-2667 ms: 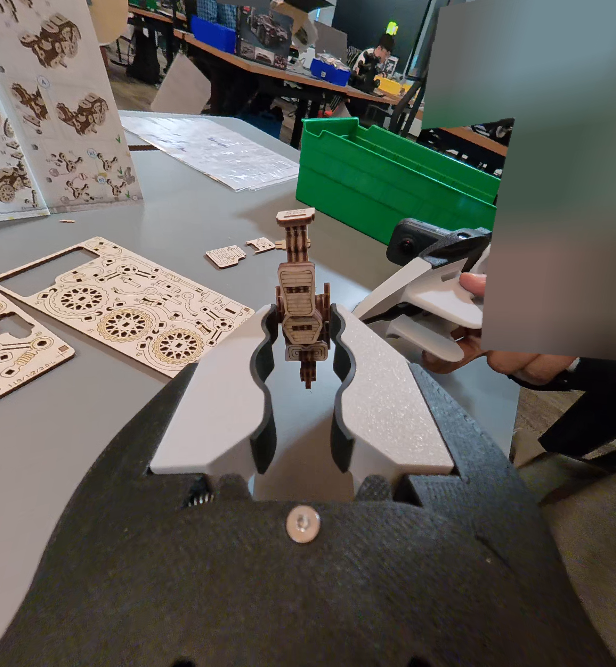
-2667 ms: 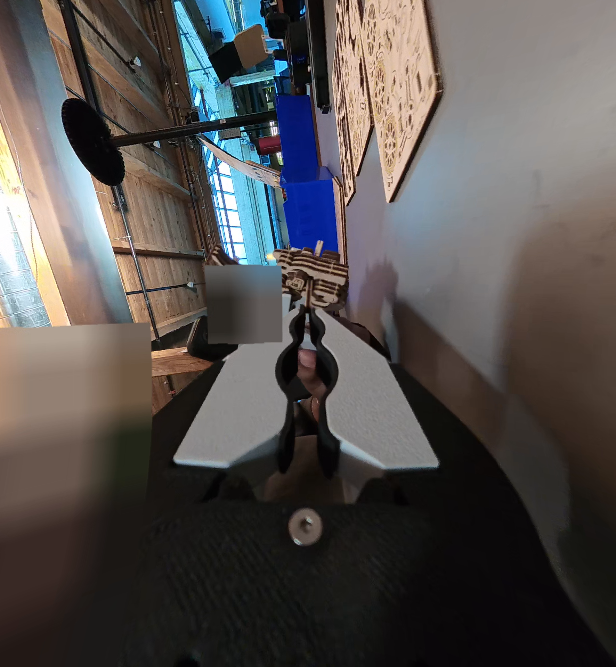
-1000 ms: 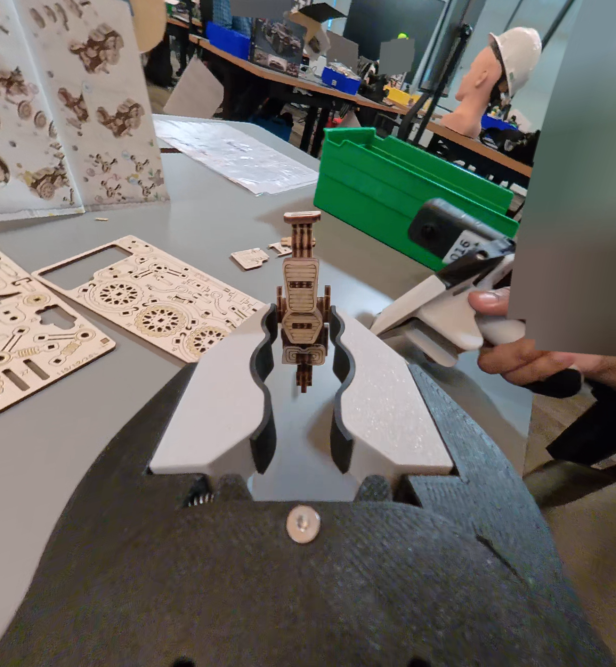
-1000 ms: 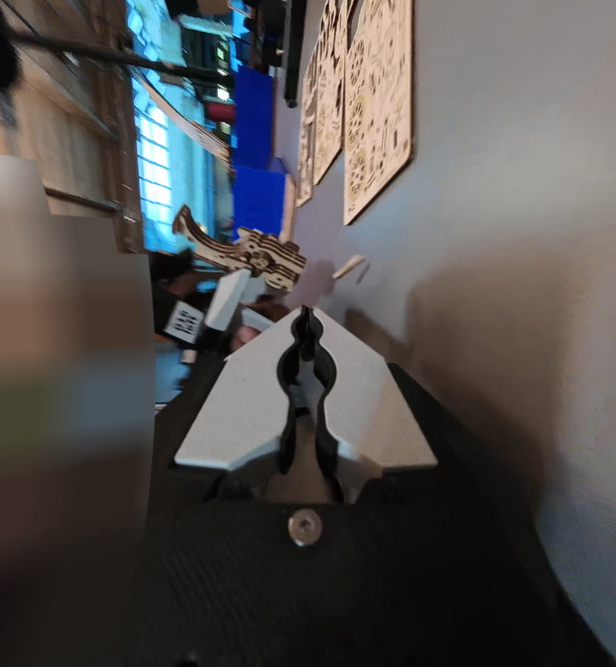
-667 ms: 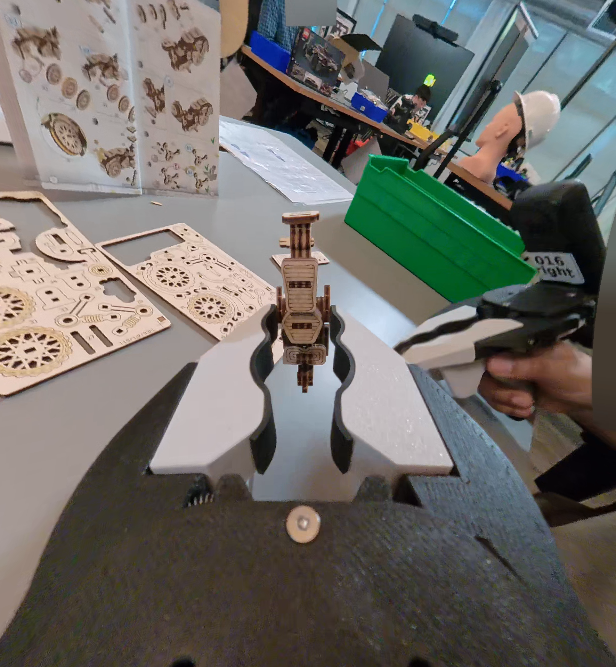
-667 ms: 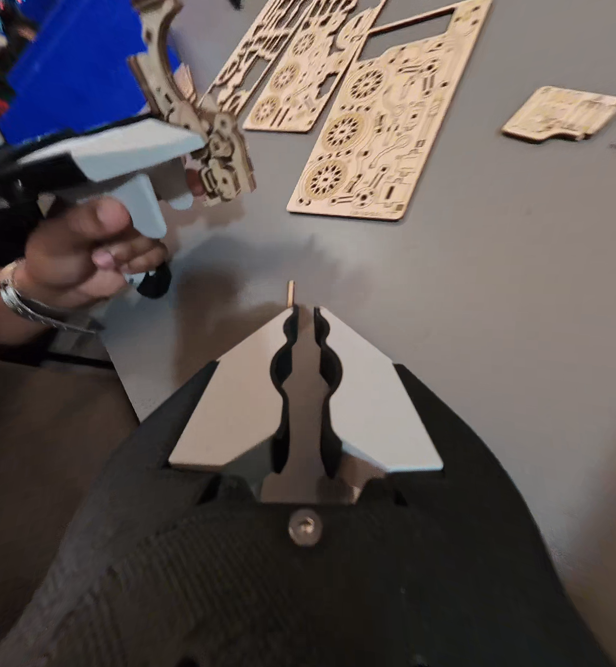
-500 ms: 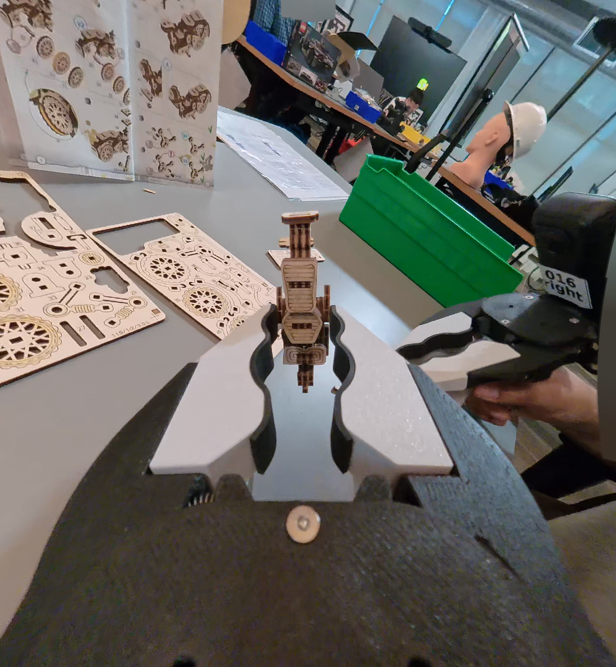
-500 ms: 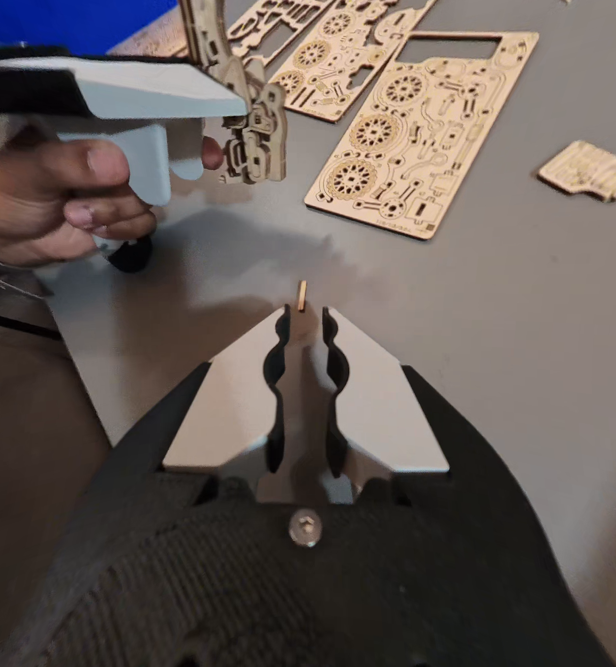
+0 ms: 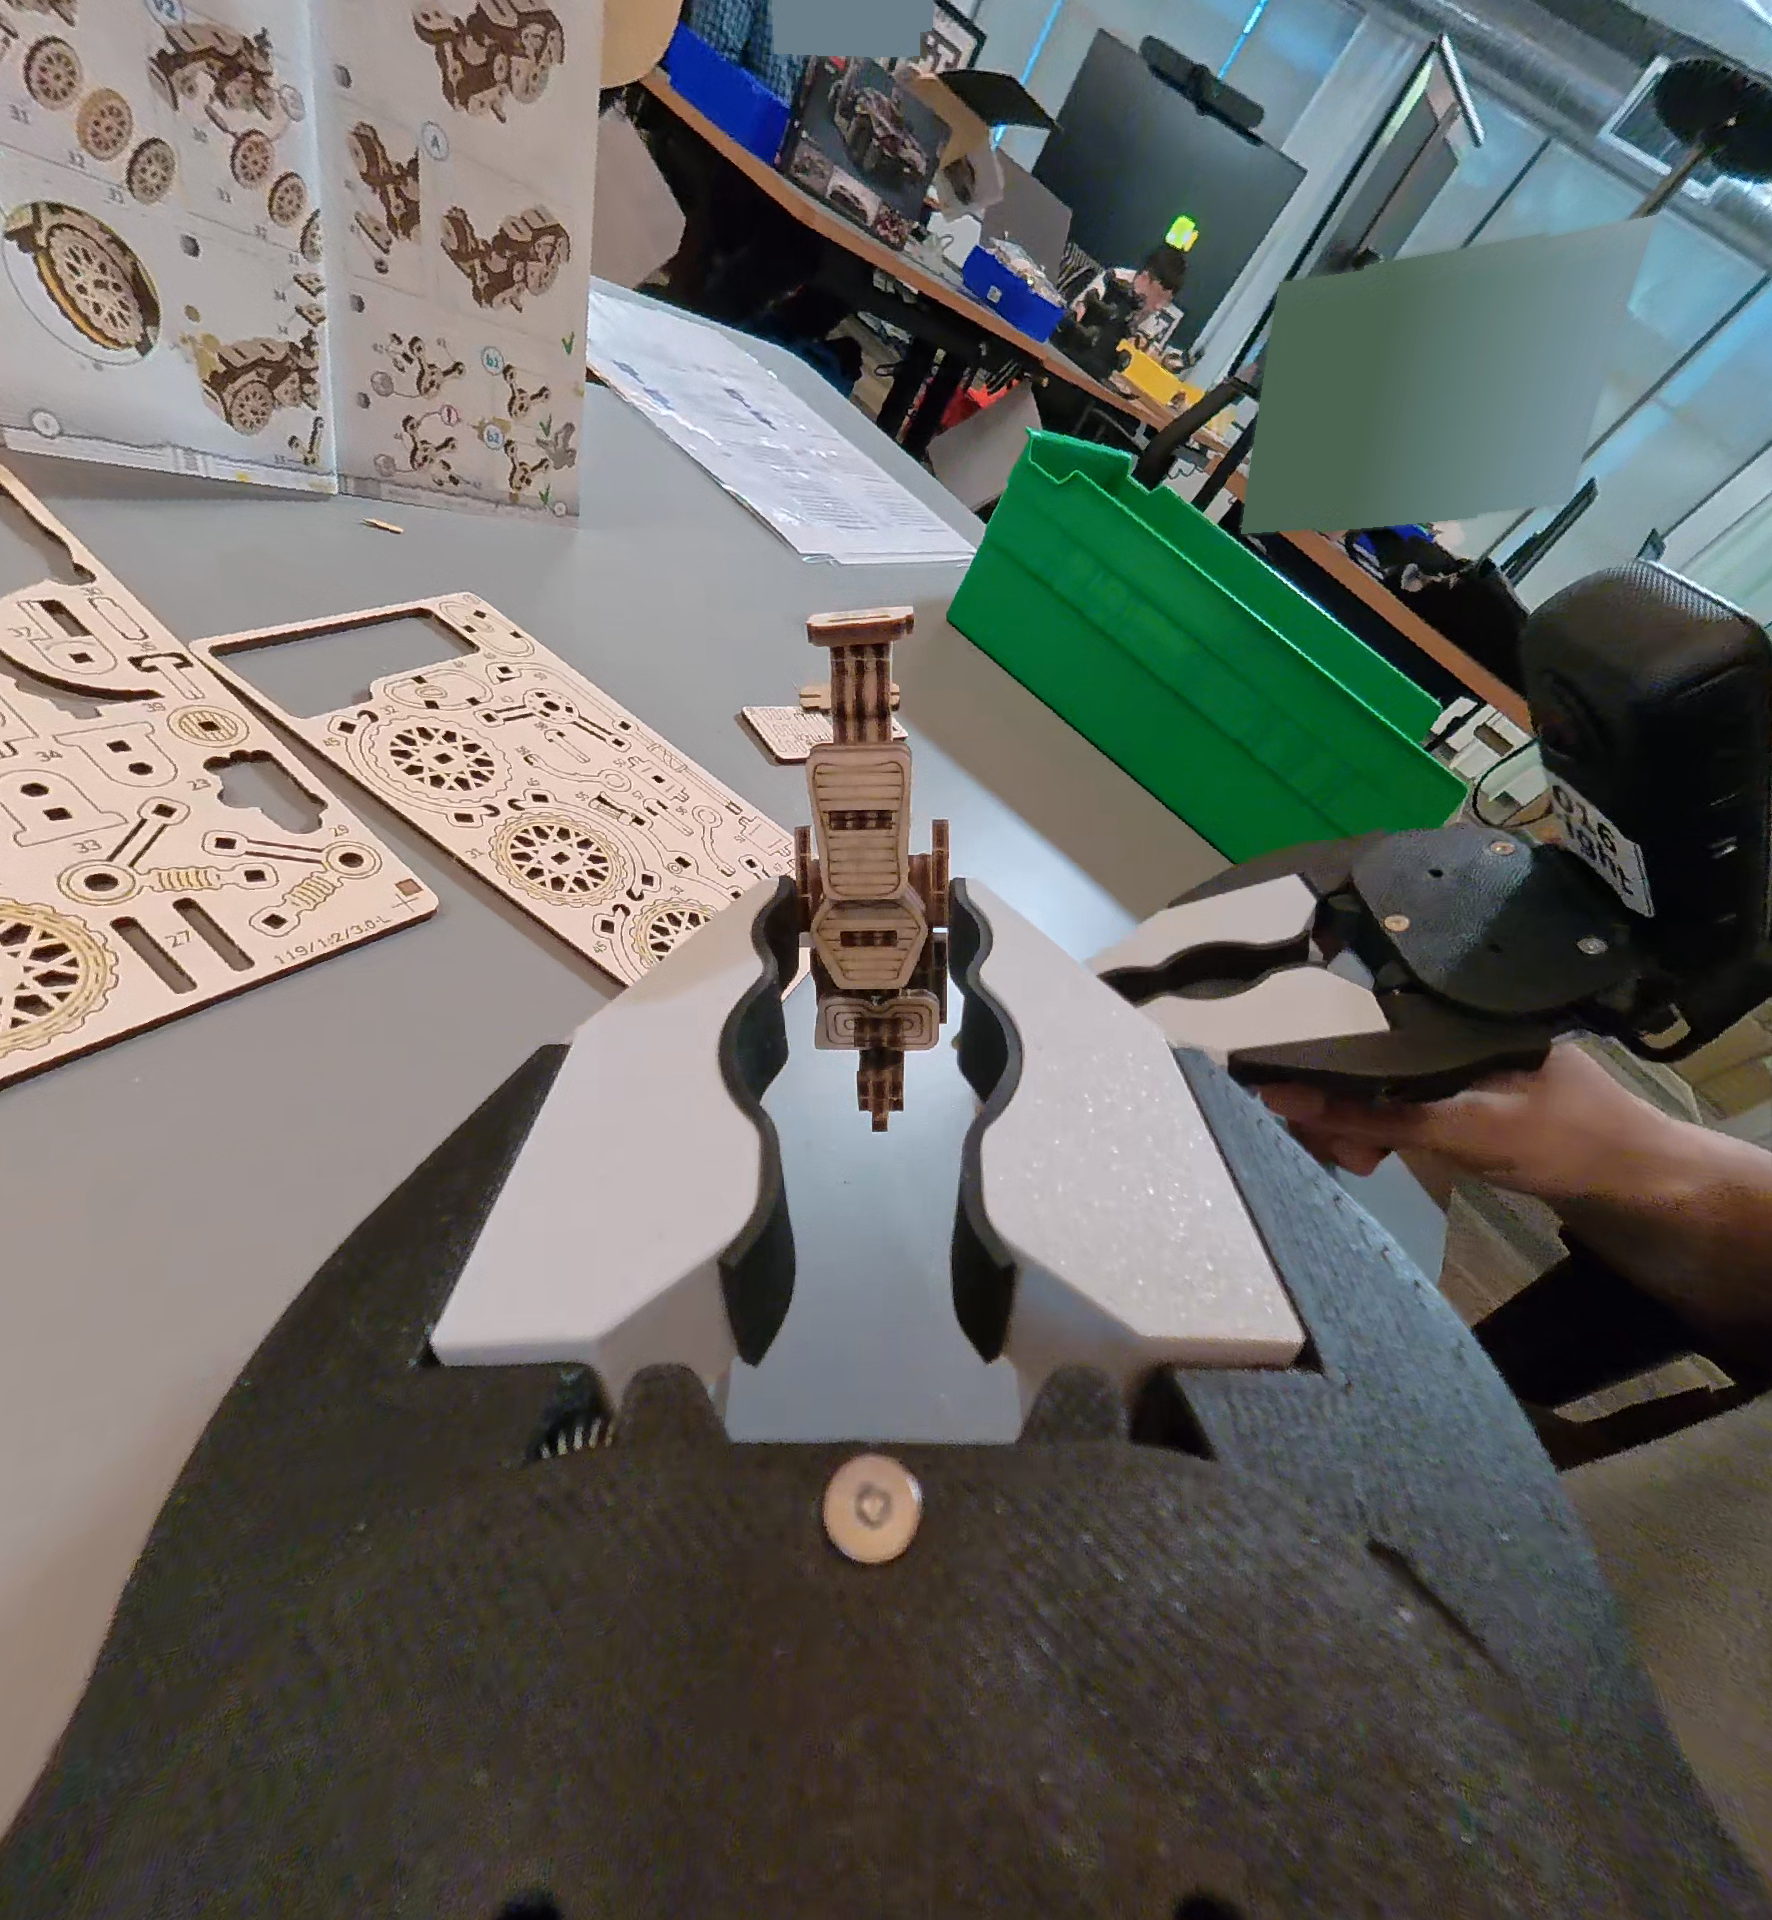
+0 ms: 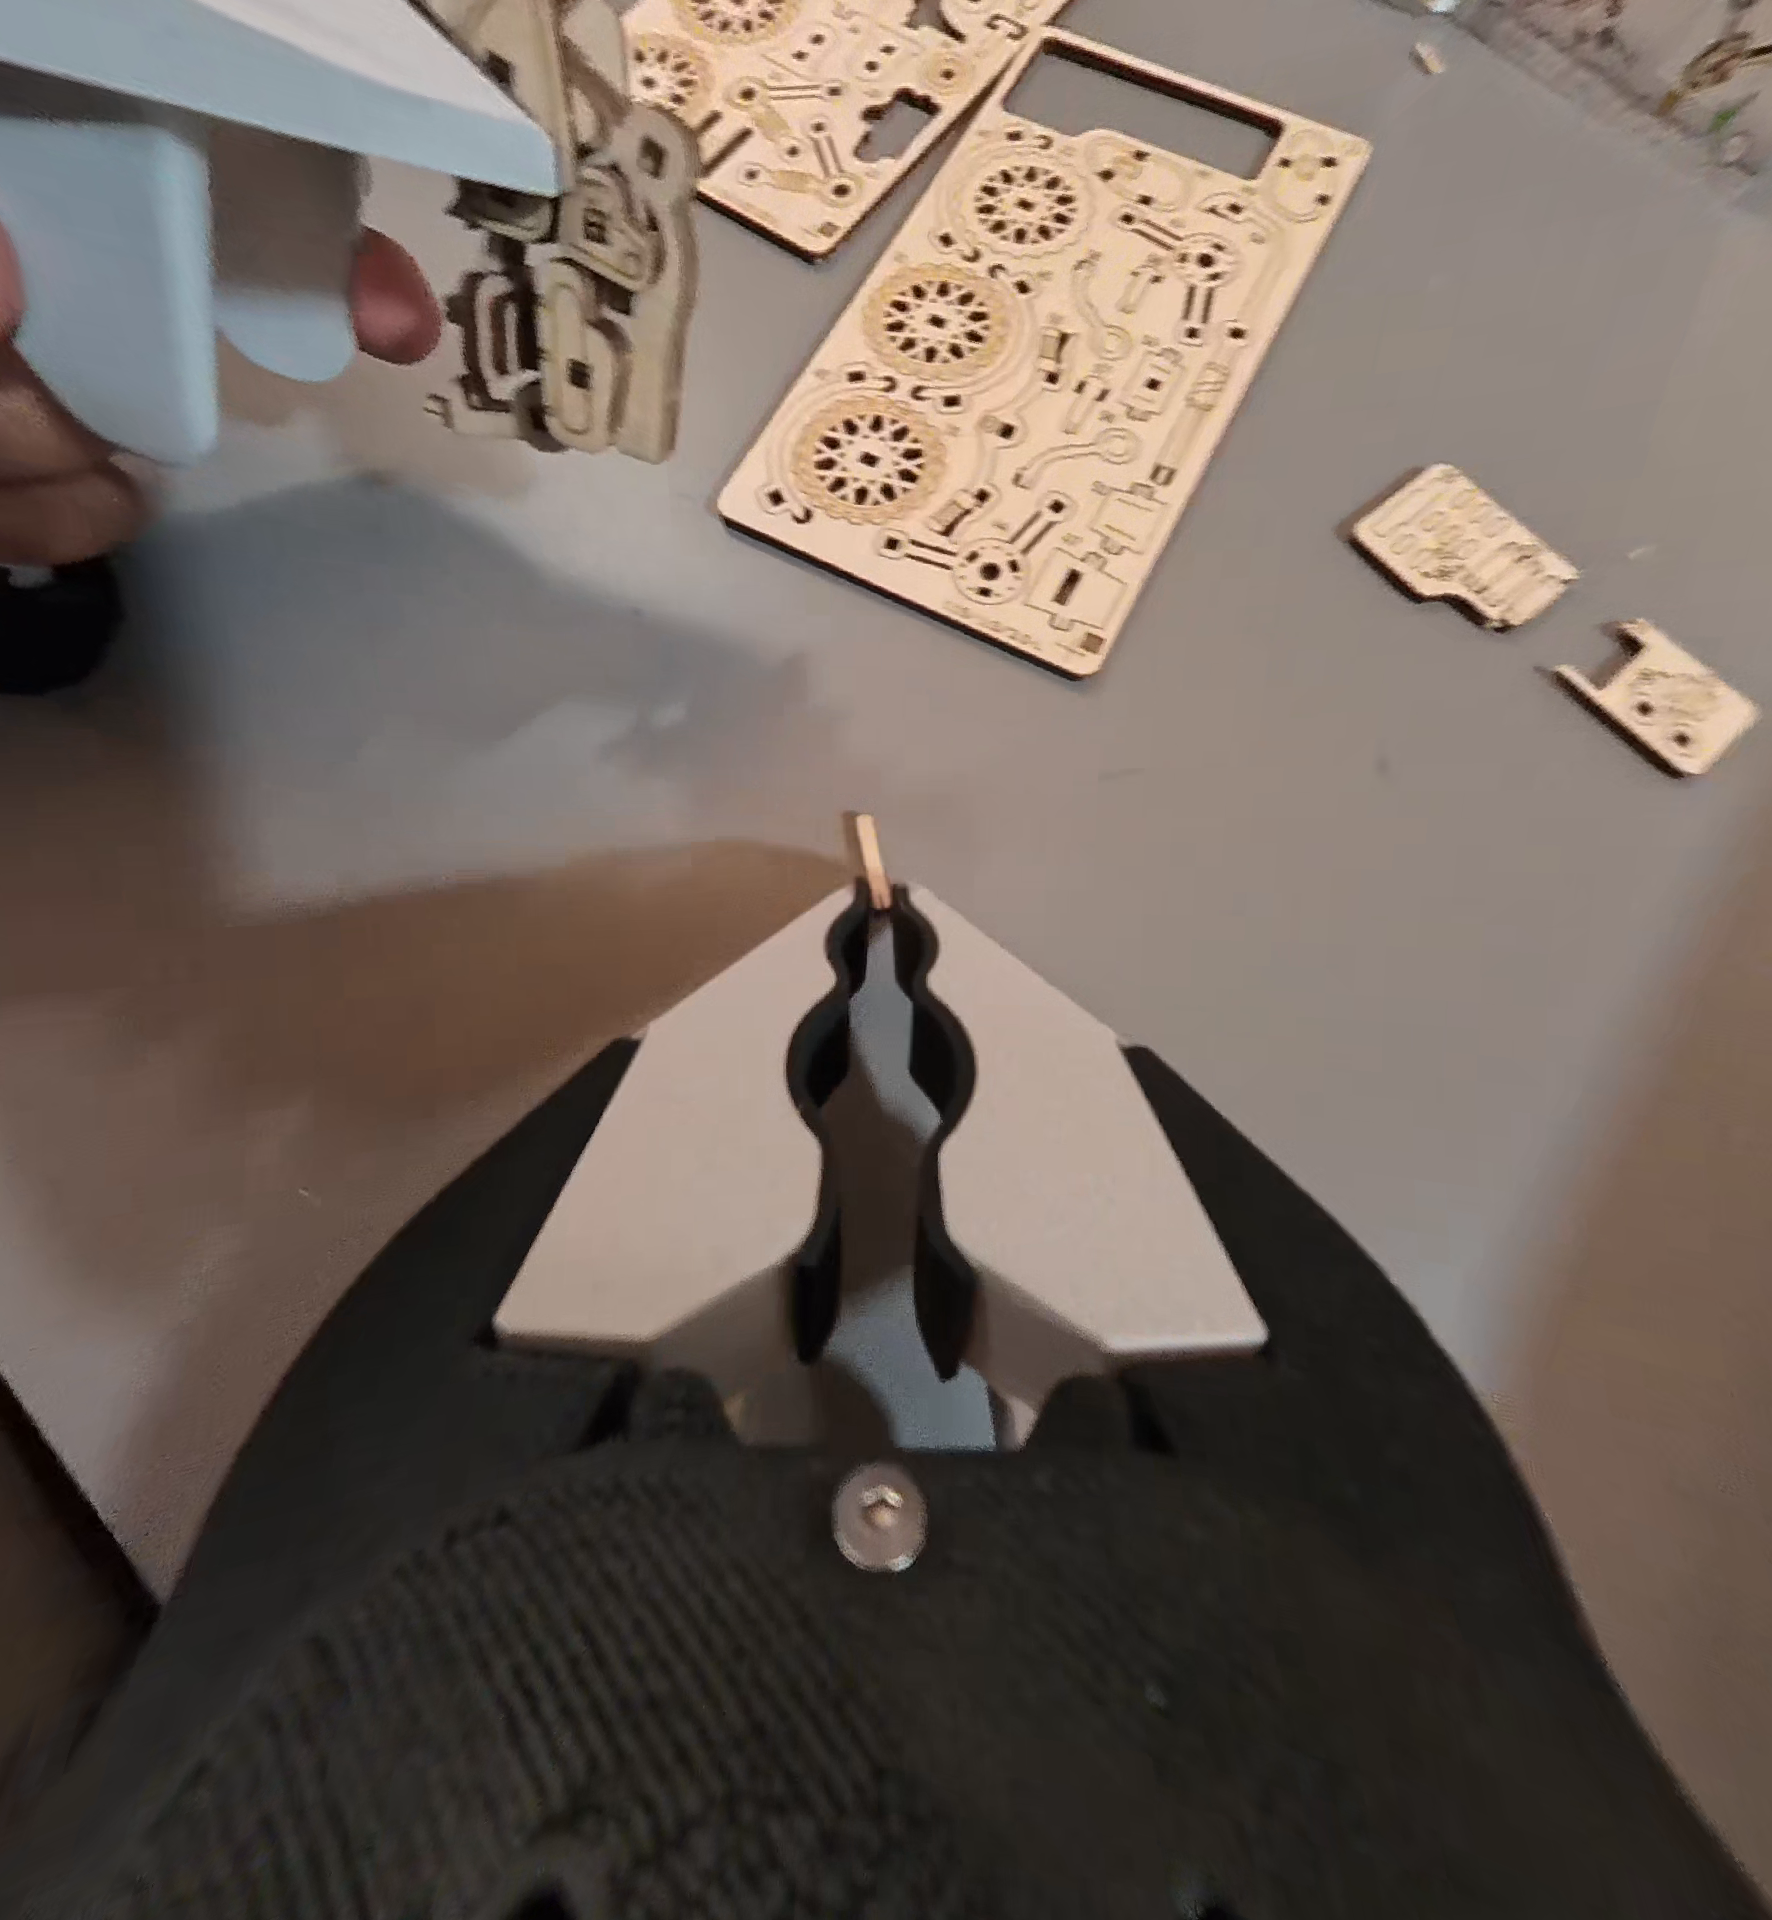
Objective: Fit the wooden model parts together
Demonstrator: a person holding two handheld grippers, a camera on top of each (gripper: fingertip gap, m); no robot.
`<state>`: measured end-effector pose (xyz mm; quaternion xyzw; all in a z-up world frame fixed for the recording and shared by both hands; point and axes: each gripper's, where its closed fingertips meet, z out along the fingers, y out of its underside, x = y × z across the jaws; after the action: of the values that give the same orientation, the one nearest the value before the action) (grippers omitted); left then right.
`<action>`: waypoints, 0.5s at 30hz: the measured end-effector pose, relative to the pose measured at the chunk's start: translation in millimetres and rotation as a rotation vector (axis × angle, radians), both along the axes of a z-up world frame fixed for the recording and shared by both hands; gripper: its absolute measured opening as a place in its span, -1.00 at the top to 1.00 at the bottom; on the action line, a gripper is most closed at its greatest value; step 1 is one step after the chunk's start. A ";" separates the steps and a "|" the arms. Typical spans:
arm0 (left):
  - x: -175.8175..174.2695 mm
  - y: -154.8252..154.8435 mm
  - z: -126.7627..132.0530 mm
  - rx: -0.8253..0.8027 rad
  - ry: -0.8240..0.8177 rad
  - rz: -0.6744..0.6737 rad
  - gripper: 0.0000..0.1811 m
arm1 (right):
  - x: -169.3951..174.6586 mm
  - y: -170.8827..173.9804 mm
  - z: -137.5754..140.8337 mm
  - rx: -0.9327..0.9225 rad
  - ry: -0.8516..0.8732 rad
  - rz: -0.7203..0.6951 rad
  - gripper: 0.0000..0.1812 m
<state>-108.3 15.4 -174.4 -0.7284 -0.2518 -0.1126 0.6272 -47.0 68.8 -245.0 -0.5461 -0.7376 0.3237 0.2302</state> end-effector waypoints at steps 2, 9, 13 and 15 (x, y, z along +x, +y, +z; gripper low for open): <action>0.6 0.2 0.2 0.000 0.005 -0.002 0.72 | 1.4 2.3 1.6 -0.029 0.004 -0.001 0.90; 4.5 1.5 0.6 0.003 0.004 -0.018 0.72 | -0.2 3.4 -0.6 -0.025 0.000 0.003 0.90; 7.2 2.5 0.7 0.002 0.008 -0.028 0.72 | 3.3 -1.4 -1.1 -0.017 -0.017 0.033 0.99; 7.6 2.6 0.6 0.002 0.007 -0.030 0.72 | 6.5 -2.2 -1.1 -0.018 -0.031 0.030 0.99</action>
<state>-100.7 18.1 -173.8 -0.7317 -0.2383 -0.1198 0.6272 -40.5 66.6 -246.1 -0.5421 -0.7462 0.3252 0.2087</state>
